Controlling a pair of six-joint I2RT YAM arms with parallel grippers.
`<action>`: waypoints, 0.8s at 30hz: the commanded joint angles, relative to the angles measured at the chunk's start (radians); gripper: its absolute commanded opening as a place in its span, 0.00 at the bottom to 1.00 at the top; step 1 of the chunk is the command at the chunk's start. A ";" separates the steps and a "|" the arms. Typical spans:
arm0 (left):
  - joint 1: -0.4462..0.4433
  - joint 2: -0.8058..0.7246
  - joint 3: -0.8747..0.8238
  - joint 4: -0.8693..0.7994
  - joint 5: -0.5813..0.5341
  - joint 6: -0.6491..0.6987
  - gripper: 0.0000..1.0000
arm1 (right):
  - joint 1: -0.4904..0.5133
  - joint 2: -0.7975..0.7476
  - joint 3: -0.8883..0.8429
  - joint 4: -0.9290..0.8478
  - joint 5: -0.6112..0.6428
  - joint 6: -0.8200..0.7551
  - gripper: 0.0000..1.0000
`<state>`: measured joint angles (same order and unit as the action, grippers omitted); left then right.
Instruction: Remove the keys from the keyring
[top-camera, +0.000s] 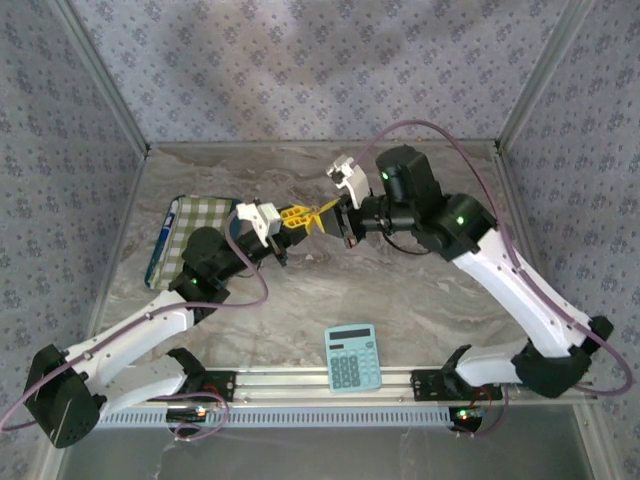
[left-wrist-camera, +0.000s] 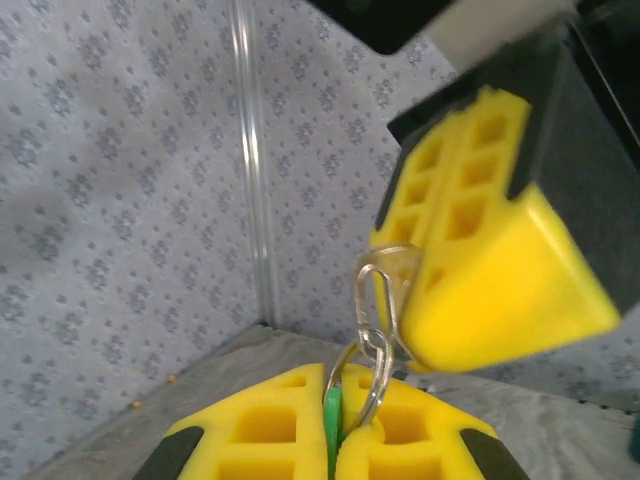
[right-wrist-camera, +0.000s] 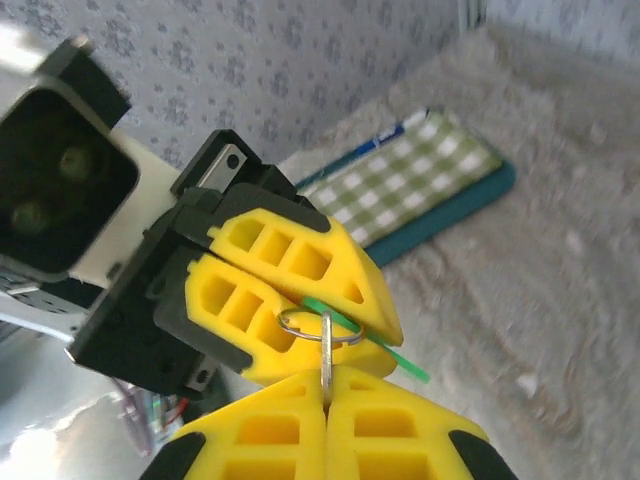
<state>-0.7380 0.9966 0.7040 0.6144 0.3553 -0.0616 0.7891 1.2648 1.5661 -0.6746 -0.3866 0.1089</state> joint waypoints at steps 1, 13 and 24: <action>0.047 -0.020 0.094 -0.145 -0.012 -0.118 0.00 | 0.036 -0.148 -0.117 0.168 0.075 -0.164 0.00; 0.073 0.018 0.247 -0.381 0.095 -0.193 0.00 | 0.229 -0.337 -0.301 0.263 0.317 -0.611 0.00; 0.075 0.028 0.306 -0.490 0.096 -0.171 0.00 | 0.424 -0.297 -0.235 0.129 0.528 -0.864 0.00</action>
<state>-0.7319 1.0107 0.9703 0.1623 0.6441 -0.2031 1.1458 0.9878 1.2797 -0.4210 0.1890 -0.6338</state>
